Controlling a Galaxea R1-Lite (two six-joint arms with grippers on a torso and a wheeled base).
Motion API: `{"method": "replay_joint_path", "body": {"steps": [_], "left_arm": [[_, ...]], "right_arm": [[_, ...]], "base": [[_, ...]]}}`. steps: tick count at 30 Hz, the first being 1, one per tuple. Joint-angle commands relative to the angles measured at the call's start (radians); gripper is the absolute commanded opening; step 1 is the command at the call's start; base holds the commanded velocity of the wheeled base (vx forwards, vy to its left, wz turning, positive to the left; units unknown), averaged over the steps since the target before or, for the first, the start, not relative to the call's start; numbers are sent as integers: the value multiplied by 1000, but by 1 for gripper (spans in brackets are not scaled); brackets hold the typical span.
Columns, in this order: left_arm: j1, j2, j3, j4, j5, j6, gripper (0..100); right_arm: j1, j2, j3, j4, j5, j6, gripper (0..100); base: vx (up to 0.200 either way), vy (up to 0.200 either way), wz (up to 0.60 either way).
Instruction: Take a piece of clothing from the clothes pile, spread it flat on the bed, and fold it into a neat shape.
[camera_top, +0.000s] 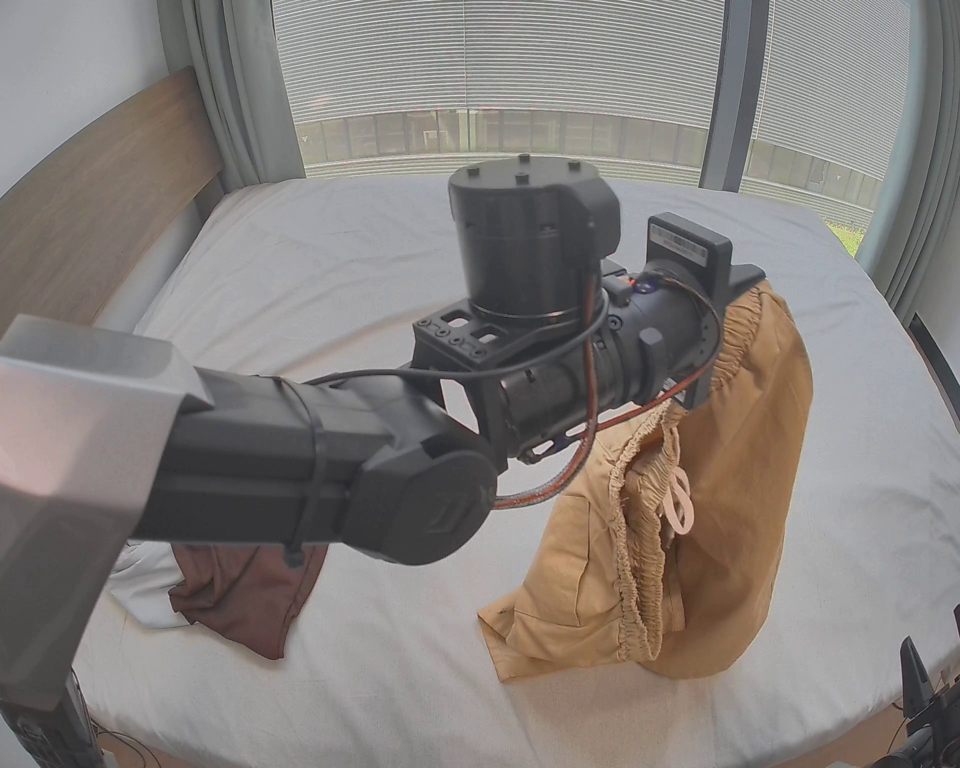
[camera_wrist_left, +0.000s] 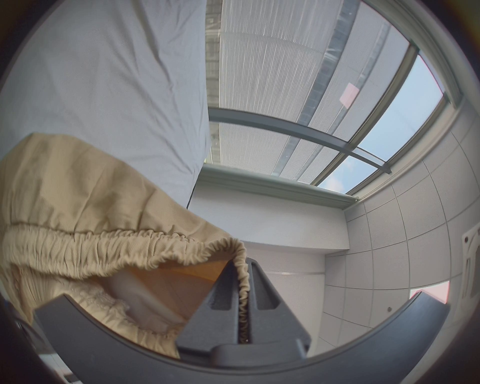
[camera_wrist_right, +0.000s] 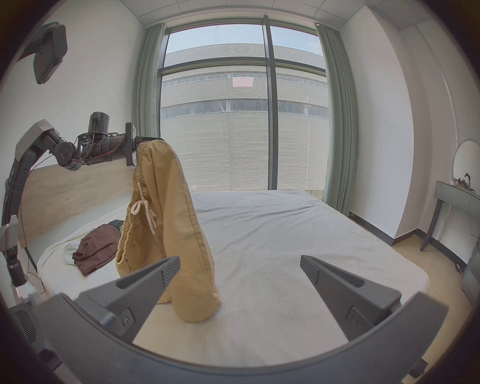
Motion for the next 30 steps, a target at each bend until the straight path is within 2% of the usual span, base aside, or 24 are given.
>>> {"method": "replay_joint_path", "body": {"steps": [1,6,7,12,17,23,27,30], "left_arm": [[87,1,31,-32,40,75,0],[147,-38,174,-88,57,163,0],[167,-56,270,-156,57,197,0],[217,-107,434,-300,50,270,0],[277,-200,542,-314,37,316,0],[337,-338,652,-311,-68,385,0],[363,-369,680,-309,-108,391,0],[415,-375,700,-314,-115,393,0]], "right_arm": [[0,-16,18,0,0,1,100],[0,-16,18,0,0,0,100],[0,-16,18,0,0,0,100],[0,-16,18,0,0,0,100],[0,-16,18,0,0,0,100],[0,-16,18,1,0,0,100],[0,-16,18,1,0,0,100],[0,-16,18,1,0,0,100]], "base": [[0,0,0],[0,0,0],[0,0,0],[0,0,0],[0,0,0],[0,0,0],[0,0,0],[0,0,0]]}}
